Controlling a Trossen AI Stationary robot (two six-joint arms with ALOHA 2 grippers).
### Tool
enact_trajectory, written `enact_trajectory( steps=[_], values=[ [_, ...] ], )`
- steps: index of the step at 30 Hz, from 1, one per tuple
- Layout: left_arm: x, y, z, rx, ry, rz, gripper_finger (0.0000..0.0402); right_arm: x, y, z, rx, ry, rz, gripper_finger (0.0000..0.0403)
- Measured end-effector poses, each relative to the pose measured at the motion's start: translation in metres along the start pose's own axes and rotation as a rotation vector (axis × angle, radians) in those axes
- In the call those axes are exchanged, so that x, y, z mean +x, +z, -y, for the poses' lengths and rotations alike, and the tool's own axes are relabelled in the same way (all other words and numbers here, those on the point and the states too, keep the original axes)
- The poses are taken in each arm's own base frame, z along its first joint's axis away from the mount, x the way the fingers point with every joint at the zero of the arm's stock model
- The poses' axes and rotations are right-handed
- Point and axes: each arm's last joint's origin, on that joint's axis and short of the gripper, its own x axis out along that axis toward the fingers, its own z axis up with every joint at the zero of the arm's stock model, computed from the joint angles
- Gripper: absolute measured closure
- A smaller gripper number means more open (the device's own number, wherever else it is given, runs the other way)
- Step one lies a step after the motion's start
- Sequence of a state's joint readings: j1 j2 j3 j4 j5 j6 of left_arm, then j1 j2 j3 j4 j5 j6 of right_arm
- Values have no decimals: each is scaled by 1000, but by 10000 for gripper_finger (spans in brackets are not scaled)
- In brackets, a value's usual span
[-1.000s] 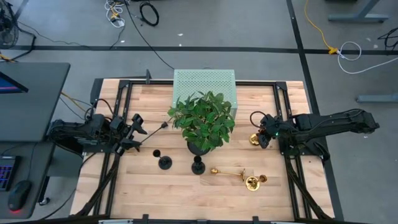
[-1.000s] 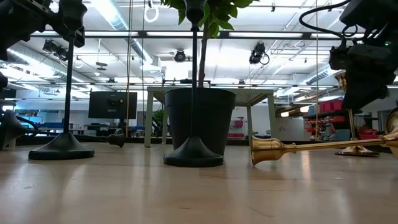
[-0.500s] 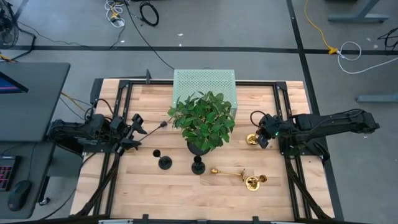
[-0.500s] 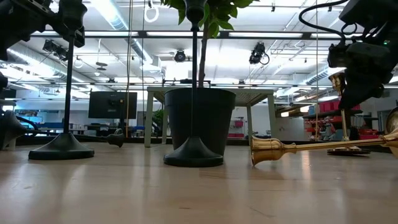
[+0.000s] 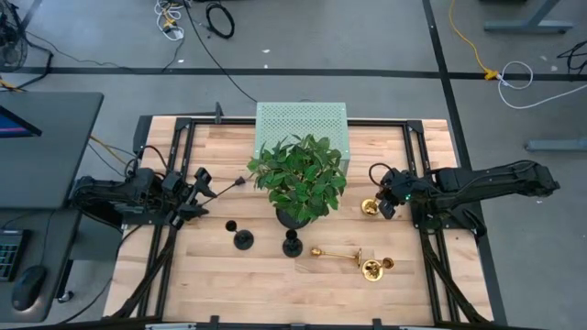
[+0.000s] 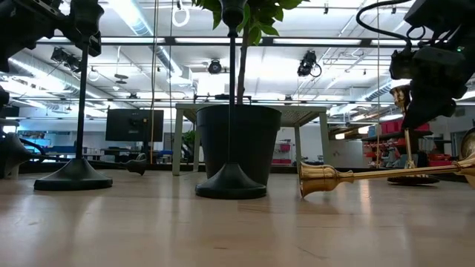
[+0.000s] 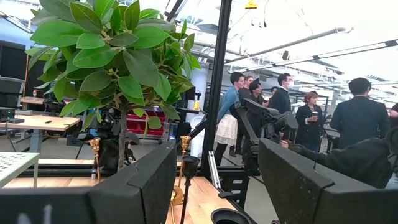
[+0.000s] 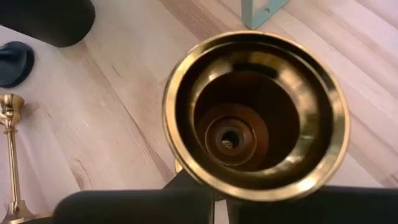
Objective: Pick & Place candle stick holders
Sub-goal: Put the top right gold candle holder on the shelf
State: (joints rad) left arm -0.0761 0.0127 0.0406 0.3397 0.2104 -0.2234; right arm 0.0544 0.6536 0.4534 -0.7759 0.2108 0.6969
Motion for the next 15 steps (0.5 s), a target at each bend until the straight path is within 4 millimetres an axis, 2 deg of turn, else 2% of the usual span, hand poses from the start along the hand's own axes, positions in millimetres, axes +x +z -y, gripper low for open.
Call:
enact_trajectory(
  steps=[10,15],
  values=[
    [0,0,0,-1,0,0,175,-1,2,-1,0,9,10,401],
    [0,0,0,-1,0,0,175,-12,12,-6,-17,34,56,401]
  ],
)
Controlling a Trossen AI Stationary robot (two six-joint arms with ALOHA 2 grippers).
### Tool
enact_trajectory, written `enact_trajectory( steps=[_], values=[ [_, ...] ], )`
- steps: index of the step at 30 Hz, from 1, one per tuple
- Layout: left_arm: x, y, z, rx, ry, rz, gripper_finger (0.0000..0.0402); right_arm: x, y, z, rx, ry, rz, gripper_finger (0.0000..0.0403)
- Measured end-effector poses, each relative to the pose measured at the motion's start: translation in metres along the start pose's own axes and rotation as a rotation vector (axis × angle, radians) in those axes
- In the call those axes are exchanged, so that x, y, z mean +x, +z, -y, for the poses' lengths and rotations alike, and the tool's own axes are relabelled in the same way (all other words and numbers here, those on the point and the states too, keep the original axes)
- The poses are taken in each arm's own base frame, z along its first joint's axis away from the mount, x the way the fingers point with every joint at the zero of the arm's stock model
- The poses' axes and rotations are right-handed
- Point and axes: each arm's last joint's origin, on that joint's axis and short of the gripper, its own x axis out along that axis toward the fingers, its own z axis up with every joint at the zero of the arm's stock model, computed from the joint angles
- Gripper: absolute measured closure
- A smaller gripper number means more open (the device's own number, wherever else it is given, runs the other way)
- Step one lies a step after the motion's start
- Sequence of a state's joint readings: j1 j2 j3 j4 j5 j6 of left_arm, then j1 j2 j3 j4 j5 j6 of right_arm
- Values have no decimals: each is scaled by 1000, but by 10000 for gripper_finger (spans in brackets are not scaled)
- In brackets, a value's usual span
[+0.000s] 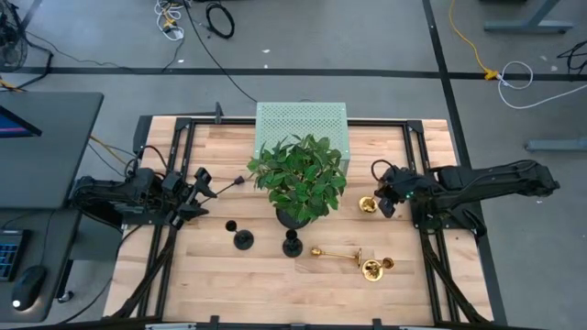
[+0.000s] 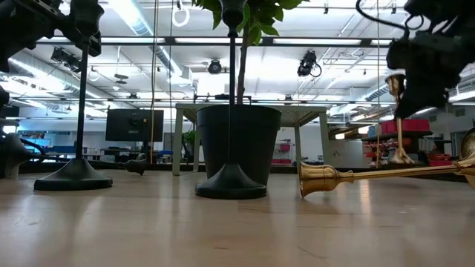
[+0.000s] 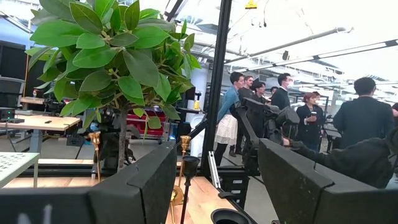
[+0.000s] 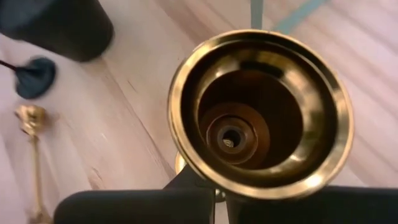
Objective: Pick & Place candle stick holders
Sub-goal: Put the top right gold candle holder on the shelf
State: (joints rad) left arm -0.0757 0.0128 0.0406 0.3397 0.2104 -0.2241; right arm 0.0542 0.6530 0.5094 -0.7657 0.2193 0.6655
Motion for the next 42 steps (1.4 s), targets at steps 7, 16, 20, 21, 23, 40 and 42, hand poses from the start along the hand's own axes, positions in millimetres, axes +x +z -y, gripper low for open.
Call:
enact_trajectory(
  steps=[7,16,20,21,23,40,42],
  values=[
    [0,0,0,1,0,0,175,-29,23,-8,-51,-8,100,401],
    [0,0,0,0,0,0,175,-67,51,-15,-87,-36,213,401],
    [0,0,0,1,0,0,175,-76,65,-20,-102,-73,252,401],
    [0,0,0,0,0,0,175,-77,68,-21,-106,-84,259,401],
    [0,0,0,0,0,0,175,-78,75,-24,-116,-113,267,401],
    [0,0,0,0,0,0,175,-64,136,-4,-157,-176,355,402],
    [0,0,0,0,0,0,175,-60,143,2,-157,-168,359,402]
  ],
)
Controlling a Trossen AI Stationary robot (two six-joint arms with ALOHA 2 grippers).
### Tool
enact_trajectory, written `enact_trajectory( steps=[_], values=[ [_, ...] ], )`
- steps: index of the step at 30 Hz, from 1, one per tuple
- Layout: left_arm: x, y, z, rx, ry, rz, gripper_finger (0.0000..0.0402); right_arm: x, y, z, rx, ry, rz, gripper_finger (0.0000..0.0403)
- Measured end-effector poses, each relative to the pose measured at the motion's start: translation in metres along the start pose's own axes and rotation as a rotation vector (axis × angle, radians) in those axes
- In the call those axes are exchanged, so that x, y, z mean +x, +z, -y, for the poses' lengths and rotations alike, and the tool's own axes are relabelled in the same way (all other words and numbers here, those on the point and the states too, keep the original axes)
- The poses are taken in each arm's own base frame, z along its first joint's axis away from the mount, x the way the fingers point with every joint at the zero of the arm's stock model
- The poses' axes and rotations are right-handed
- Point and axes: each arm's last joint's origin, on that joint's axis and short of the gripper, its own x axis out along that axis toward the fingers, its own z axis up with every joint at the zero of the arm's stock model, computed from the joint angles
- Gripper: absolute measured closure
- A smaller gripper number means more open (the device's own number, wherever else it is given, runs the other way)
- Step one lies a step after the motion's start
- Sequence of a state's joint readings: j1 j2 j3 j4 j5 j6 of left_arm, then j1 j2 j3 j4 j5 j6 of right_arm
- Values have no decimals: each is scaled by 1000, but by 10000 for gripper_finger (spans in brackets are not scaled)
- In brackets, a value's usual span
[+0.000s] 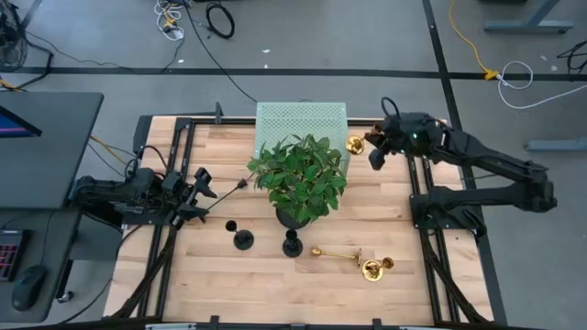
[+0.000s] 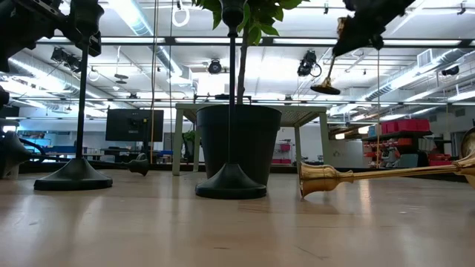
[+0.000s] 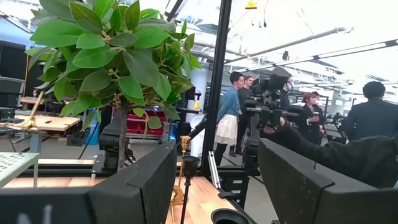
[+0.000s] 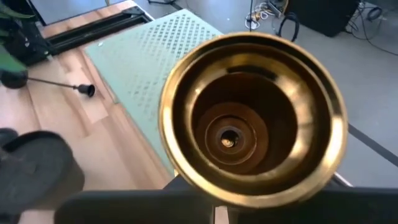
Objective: Pick & Place candle stick holders
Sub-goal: Put the top right gold candle holder on the shelf
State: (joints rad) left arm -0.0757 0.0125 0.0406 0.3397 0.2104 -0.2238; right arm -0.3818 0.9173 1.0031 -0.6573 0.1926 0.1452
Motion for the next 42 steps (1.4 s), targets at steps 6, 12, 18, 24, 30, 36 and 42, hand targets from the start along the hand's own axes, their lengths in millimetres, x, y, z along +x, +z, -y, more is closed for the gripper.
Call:
enact_trajectory(
  steps=[6,12,18,24,30,36,42],
  values=[
    [0,0,0,0,0,0,175,23,12,18,23,28,31,402],
    [0,0,0,0,0,0,175,49,19,37,54,56,51,402],
    [0,0,0,0,0,0,175,67,45,48,38,41,35,402],
    [0,0,0,0,0,0,175,90,69,58,22,31,-46,402],
    [0,0,0,0,0,0,175,113,81,66,26,36,-90,402],
    [0,0,0,0,0,0,175,129,82,73,30,26,-149,402],
    [0,0,0,0,-1,0,175,130,83,82,36,5,-151,402]
  ],
)
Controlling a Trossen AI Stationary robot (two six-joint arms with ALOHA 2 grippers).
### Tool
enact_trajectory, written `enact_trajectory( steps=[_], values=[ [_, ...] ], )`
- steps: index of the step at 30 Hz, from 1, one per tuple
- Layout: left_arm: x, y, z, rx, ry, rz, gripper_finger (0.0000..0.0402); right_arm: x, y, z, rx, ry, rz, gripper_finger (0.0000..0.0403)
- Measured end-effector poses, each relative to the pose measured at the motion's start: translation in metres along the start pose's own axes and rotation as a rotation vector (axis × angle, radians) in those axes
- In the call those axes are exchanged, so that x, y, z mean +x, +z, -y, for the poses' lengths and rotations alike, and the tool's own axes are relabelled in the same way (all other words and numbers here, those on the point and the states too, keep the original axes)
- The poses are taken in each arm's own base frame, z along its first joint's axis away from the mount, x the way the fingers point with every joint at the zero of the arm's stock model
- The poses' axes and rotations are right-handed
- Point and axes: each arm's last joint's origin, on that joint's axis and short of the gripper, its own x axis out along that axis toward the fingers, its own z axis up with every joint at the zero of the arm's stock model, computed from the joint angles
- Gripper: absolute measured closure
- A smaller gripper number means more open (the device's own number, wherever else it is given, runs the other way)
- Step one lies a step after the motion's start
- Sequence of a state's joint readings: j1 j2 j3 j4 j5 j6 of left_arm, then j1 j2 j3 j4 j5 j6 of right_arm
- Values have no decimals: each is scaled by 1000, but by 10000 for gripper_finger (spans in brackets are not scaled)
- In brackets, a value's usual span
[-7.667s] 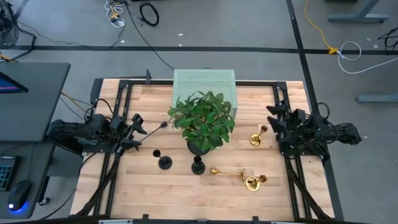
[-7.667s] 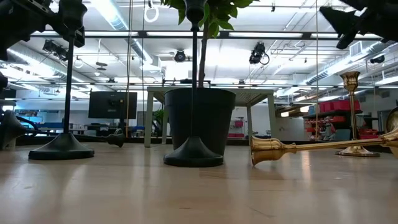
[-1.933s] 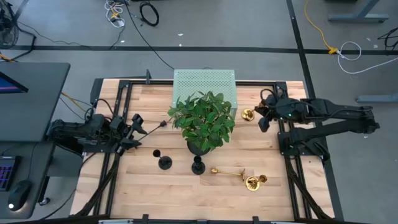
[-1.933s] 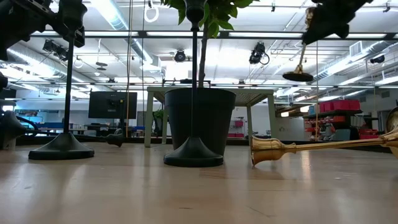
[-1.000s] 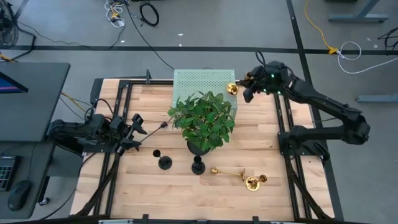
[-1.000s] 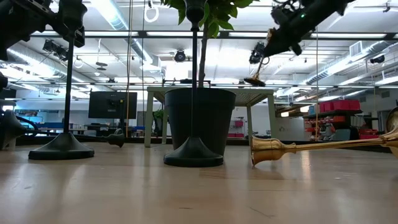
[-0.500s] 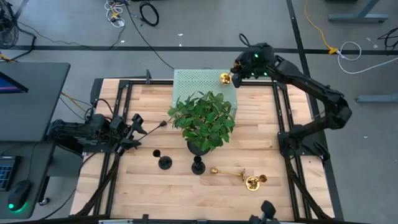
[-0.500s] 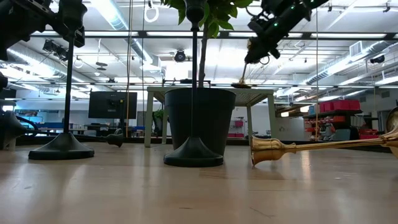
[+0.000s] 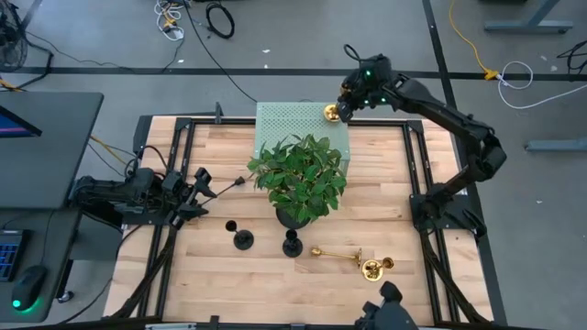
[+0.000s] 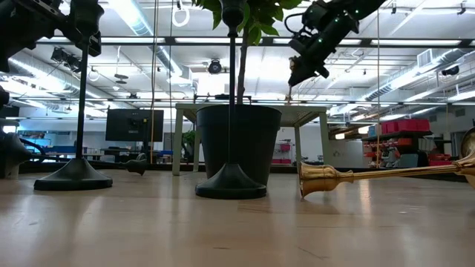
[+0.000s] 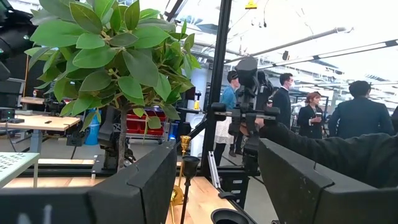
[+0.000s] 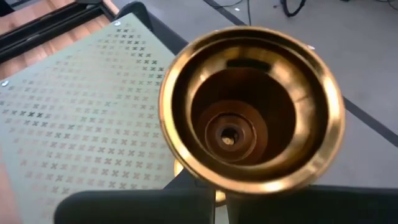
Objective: Pick & Place candle stick holders
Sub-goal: Put the top right gold candle holder on the shelf
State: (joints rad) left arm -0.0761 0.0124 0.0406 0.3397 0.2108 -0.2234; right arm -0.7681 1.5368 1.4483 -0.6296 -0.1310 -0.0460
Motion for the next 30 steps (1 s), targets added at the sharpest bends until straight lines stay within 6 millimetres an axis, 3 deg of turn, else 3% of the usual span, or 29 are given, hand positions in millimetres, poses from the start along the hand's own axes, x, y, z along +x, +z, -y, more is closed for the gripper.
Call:
enact_trajectory(
  steps=[20,30],
  values=[
    [0,0,0,-1,0,0,175,-1,4,4,22,14,40,402],
    [0,0,0,0,0,0,175,18,-1,6,23,25,-10,401]
  ],
)
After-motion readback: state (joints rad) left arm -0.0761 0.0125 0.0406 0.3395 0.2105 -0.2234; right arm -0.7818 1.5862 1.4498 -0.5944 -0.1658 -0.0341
